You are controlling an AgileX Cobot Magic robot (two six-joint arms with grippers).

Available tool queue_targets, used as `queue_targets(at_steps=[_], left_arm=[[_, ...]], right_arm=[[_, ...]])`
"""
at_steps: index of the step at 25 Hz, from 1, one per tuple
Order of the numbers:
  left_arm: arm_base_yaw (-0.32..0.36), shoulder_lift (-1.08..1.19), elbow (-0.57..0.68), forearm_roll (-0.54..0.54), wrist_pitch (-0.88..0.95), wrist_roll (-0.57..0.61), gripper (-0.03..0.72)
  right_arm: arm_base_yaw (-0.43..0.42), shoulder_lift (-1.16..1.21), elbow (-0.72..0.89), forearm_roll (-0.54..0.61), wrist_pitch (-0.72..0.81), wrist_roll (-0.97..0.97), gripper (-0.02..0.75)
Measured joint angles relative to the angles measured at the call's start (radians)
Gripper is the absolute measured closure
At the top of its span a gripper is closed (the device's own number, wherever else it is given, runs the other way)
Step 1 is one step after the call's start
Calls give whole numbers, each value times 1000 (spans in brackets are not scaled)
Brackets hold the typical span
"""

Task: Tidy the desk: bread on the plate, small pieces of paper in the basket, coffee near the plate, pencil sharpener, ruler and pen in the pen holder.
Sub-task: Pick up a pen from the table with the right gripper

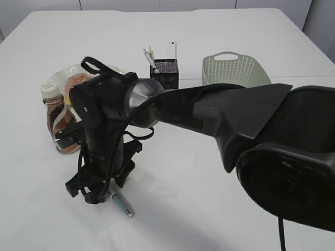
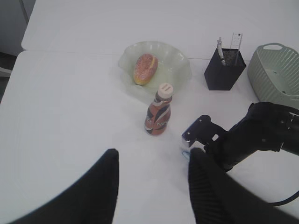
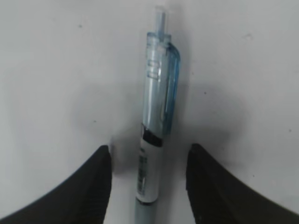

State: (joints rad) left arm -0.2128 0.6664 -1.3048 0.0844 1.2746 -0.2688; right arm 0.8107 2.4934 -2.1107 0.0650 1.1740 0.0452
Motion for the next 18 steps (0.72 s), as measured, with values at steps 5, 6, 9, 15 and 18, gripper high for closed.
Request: queue_targets(at_steps=[5, 6, 9, 15, 18], left_arm=[[0, 0, 0, 0, 0, 0, 338], [0, 0, 0, 0, 0, 0, 338], [0, 0, 0, 0, 0, 0, 338], [0, 0, 0, -2, 0, 0, 342], [0, 0, 0, -4, 0, 0, 345]], right_arm=[[0, 4, -2, -3, 3, 0, 321], [0, 4, -2, -3, 4, 0, 323], [0, 4, -2, -7, 4, 0, 370], [0, 4, -2, -27, 21, 0, 576], [0, 4, -2, -51, 36, 0, 613]])
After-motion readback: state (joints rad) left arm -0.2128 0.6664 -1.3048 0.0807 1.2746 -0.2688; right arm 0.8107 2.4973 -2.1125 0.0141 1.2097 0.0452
